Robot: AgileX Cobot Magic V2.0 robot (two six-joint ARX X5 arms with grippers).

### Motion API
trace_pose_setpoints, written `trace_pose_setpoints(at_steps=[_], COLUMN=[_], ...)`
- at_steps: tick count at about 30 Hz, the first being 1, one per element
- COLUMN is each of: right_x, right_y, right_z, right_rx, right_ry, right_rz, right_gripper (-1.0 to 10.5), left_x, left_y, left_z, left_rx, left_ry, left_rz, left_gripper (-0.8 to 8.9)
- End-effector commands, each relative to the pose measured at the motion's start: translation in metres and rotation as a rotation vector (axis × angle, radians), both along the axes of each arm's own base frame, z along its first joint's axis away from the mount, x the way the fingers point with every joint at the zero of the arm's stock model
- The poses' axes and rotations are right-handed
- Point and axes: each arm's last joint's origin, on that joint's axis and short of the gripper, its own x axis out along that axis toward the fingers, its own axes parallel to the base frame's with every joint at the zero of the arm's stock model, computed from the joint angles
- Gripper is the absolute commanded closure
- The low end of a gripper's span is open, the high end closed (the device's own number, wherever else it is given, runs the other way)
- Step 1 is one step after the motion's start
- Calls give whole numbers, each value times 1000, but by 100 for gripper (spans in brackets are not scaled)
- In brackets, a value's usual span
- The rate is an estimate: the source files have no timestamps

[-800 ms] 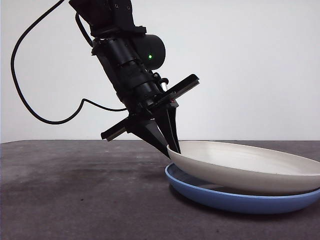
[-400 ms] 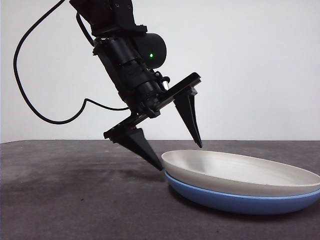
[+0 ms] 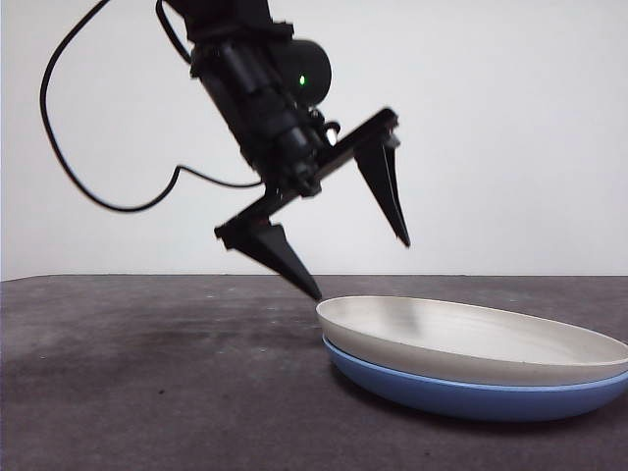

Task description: Pick up the white plate, put it on the blue plate, put it on desk

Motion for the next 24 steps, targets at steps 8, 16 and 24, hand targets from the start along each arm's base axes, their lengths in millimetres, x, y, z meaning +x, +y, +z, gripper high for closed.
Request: trace_pose_setpoints(at_steps=[8,16,24], right_x=[-2,-2,-2], right_y=[-1,-1,-1], right_z=[5,5,5], right_rx=[7,8,9], right_ry=[-23,-22,-22], right_rz=[6,4,4], right_gripper=[339,339,339], left_x=[-3,-45,-118], left_y=[2,36,95], left_z=[55,131,214], left_rx=[50,33,28], left_ry=[-85,-245,-505], left_rz=[-171,-234,-184], left_gripper=[187,187,187])
